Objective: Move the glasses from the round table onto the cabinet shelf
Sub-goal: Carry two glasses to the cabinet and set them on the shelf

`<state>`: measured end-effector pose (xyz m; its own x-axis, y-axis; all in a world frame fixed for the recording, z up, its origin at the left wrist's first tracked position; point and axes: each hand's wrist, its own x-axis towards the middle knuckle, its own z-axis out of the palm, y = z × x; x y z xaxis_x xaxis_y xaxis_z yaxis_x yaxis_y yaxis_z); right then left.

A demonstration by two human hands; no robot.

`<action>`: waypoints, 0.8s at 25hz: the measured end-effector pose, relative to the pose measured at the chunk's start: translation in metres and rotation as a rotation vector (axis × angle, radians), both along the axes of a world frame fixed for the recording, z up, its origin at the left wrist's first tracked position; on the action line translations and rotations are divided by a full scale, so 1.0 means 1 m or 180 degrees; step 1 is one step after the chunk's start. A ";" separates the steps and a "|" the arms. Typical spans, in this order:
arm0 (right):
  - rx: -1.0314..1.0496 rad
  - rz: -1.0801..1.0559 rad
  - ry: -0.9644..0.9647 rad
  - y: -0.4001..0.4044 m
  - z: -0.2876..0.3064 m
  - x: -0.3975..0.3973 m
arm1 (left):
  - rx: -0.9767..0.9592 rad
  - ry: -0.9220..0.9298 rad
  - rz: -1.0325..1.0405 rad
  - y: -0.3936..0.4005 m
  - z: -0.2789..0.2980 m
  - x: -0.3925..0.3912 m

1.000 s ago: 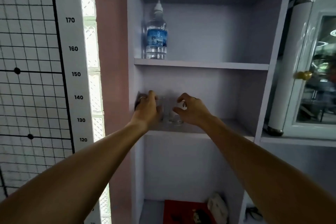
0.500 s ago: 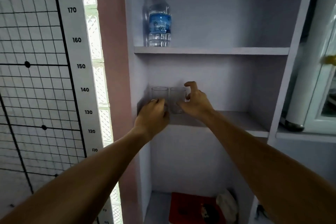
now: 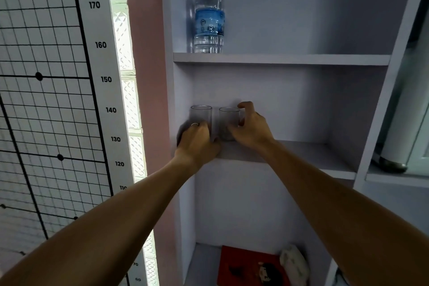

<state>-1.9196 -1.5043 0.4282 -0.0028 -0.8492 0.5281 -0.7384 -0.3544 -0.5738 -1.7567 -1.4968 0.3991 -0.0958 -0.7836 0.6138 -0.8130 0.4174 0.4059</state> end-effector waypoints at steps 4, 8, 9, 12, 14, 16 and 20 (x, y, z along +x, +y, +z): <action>-0.0003 0.0097 0.0023 -0.004 0.000 0.005 | 0.0021 0.0082 0.0013 -0.006 -0.003 0.000; -0.0006 0.0176 0.0058 -0.006 0.000 0.012 | -0.0026 0.0180 -0.0056 -0.012 -0.007 0.001; 0.0015 0.0174 0.0065 -0.007 0.001 0.013 | -0.0018 0.0179 -0.0029 -0.012 -0.007 0.001; 0.0069 0.0162 0.0047 -0.006 0.000 0.012 | -0.0025 0.0214 -0.0013 -0.010 -0.006 0.001; 0.0086 0.0167 0.0089 -0.002 -0.001 0.011 | -0.0087 0.0261 -0.0115 -0.010 -0.007 0.003; 0.0119 0.0152 0.0114 0.003 0.001 0.008 | -0.0113 0.0228 -0.0180 -0.006 -0.007 0.004; 0.0254 0.0121 0.0351 0.019 0.012 0.001 | -0.0198 0.0324 -0.0477 0.009 -0.001 0.012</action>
